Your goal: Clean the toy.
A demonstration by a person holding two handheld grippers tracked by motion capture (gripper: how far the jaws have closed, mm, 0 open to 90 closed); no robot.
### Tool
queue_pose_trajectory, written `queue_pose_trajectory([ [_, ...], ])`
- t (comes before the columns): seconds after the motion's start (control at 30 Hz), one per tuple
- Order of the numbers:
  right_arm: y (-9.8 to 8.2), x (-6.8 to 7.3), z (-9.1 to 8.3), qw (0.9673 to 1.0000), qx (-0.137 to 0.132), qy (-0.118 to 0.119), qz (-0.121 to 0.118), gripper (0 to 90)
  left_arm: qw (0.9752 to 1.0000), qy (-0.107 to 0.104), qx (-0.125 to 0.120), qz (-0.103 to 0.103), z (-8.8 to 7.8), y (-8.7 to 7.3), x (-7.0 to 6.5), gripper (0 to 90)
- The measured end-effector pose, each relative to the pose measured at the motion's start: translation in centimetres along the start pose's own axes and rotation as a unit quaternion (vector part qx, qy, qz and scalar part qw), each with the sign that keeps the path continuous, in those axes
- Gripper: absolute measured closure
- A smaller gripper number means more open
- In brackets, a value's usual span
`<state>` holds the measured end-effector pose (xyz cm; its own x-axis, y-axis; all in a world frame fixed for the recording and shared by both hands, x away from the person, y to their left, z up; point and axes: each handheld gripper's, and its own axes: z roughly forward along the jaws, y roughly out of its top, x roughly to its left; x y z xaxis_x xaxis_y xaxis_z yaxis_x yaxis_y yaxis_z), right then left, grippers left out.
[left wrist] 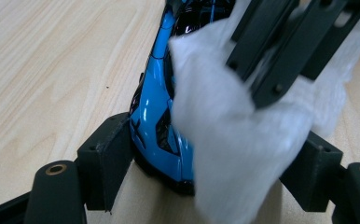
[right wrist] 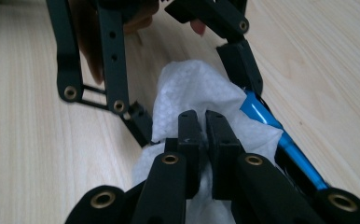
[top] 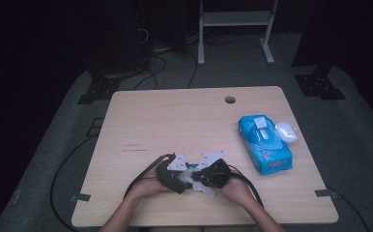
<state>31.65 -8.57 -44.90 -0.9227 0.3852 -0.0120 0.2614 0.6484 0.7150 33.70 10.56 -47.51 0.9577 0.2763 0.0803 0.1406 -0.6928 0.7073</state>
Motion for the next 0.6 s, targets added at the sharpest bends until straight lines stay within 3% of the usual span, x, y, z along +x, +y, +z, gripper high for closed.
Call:
queue_pose_trajectory([
  [0.1,0.6,-0.4,0.6,0.9999,0.007,0.01,0.001,85.1,1.0,-0.001,-0.001,-0.003,0.0,-0.1,0.0,25.1],
  [0.2,0.6,-0.6,0.2,1.0,0.008,-0.005,-0.001,85.1,1.0,0.001,0.0,-0.001,0.0,0.0,0.0,25.1],
  [0.27,0.0,-1.5,-0.7,0.9995,-0.008,-0.017,0.026,85.2,1.0,0.002,0.0,-0.001,0.1,0.0,-0.1,25.1],
  [0.33,0.0,-1.7,-0.8,0.9993,-0.01,-0.015,0.031,85.2,1.0,0.002,0.0,-0.002,0.1,0.1,-0.1,25.1],
  [0.47,0.7,-0.8,0.2,0.9999,0.006,-0.002,0.014,85.2,1.0,0.002,0.0,-0.003,0.1,0.1,-0.1,25.1],
  [0.5,1.2,0.0,1.4,0.9999,0.011,0.007,-0.004,85.1,1.0,0.003,0.0,-0.003,0.1,0.1,-0.1,25.1],
  [0.6,1.5,0.1,1.8,0.9998,0.013,0.012,-0.007,85.1,1.0,0.001,0.003,-0.003,0.0,0.1,0.0,25.2],
])
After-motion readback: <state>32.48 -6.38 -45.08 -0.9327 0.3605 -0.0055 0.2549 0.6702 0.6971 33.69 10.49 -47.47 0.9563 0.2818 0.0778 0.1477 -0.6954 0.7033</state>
